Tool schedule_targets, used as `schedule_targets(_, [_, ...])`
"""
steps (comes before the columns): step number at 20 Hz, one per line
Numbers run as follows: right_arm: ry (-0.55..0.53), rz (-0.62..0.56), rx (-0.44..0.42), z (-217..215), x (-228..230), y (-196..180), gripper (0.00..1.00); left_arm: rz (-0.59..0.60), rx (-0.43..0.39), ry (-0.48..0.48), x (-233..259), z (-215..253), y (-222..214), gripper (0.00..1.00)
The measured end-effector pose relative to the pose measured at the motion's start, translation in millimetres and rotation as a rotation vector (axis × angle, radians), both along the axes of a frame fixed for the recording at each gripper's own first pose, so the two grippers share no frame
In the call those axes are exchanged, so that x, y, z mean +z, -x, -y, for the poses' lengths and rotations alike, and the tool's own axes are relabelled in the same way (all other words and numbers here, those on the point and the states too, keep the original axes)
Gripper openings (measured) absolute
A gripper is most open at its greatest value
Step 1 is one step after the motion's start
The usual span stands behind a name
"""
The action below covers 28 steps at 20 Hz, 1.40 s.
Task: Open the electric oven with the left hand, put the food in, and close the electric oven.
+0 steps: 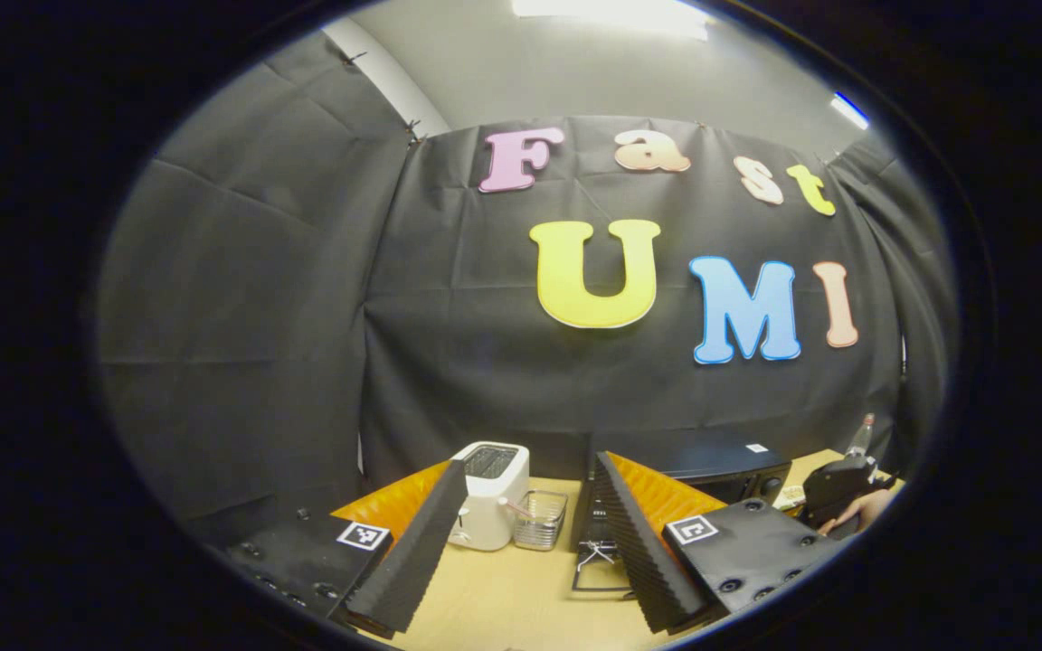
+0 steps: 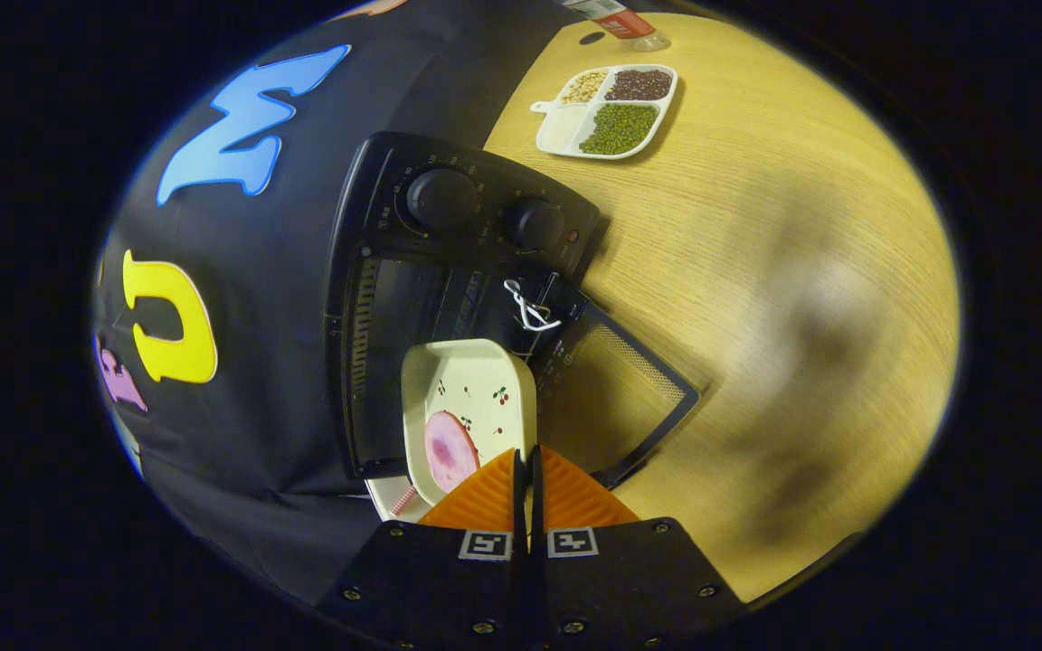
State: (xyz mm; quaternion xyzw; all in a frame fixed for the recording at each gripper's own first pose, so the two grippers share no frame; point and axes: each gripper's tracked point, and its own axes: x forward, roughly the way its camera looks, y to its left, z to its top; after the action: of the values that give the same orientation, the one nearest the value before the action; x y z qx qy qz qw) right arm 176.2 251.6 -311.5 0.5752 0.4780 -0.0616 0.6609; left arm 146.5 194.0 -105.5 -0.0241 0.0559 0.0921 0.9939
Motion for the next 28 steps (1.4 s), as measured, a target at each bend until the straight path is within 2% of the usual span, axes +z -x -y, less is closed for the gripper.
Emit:
schedule_targets(9, [0.000, 0.035, -0.217, -17, -9, -54, 0.00, -0.051, 0.039, -0.012, -13, -24, 11, 1.00])
schedule_targets(11, [0.028, 0.028, -0.256, -15, -13, -61, 0.00, -0.056, 0.047, -0.018, -12, -28, 13, 1.00])
schedule_targets(12, [0.034, 0.025, -0.271, -15, -15, -64, 0.00, -0.056, 0.052, -0.025, -13, -30, 15, 0.95])
schedule_targets(13, [0.022, 0.023, -0.281, -18, -16, -68, 0.00, -0.056, 0.057, -0.030, -12, -33, 17, 0.95])
schedule_targets(14, [0.003, 0.023, -0.289, -22, -15, -70, 0.01, -0.057, 0.060, -0.031, -13, -34, 18, 1.00])
schedule_targets(18, [-0.002, 0.033, -0.309, -26, -18, -79, 0.03, -0.066, 0.069, -0.019, -18, -34, 20, 1.00])
schedule_targets(19, [-0.018, 0.049, -0.305, -26, -14, -82, 0.00, -0.065, 0.069, -0.019, -17, -33, 20, 0.95])
schedule_targets(20, [-0.035, 0.072, -0.296, -26, -10, -83, 0.11, -0.066, 0.069, -0.020, -19, -32, 21, 1.00])
schedule_targets(21, [-0.042, 0.079, -0.282, -27, -7, -81, 0.10, -0.067, 0.066, -0.021, -18, -30, 21, 1.00])
schedule_targets(22, [-0.040, 0.080, -0.270, -26, -4, -78, 0.24, -0.068, 0.061, -0.021, -18, -28, 20, 1.00])
schedule_targets(23, [-0.044, 0.098, -0.259, -25, 1, -78, 0.27, -0.069, 0.054, -0.020, -17, -25, 18, 1.00])
schedule_targets(24, [-0.049, 0.117, -0.240, -22, 6, -76, 0.49, -0.067, 0.045, -0.018, -16, -21, 16, 0.95])
schedule_targets(26, [-0.047, 0.125, -0.184, -25, 12, -63, 0.95, -0.056, 0.030, -0.015, -13, -12, 12, 1.00])
schedule_targets(27, [-0.048, 0.120, -0.138, -27, 13, -53, 0.96, -0.050, 0.023, -0.012, -10, -6, 12, 1.00])
schedule_targets(28, [-0.051, 0.122, -0.093, -29, 15, -43, 0.96, -0.042, 0.013, -0.006, -9, 0, 10, 0.91])
